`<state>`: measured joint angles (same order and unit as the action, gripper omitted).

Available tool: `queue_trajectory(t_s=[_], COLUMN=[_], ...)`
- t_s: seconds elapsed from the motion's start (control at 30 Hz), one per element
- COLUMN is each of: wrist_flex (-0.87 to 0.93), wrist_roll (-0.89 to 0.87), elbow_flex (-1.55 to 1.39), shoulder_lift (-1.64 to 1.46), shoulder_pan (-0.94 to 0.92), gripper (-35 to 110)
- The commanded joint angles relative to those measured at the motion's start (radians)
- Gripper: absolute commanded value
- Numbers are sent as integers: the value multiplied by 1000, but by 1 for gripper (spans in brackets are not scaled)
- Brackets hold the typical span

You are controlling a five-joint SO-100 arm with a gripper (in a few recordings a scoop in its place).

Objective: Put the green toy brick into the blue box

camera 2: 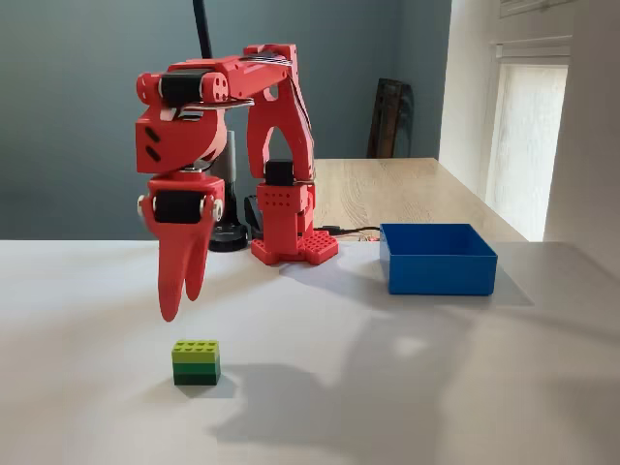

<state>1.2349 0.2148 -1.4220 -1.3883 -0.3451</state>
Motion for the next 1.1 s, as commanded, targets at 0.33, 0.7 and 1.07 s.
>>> queue_trajectory(t_s=[0.33, 0.7, 1.07], wrist_flex=[8, 6, -60], wrist_roll=[26, 38, -40], elbow_flex=[190, 215, 233], shoulder_lift=[179, 253, 262], shoulder_pan=[6, 49, 64], gripper=[28, 24, 0])
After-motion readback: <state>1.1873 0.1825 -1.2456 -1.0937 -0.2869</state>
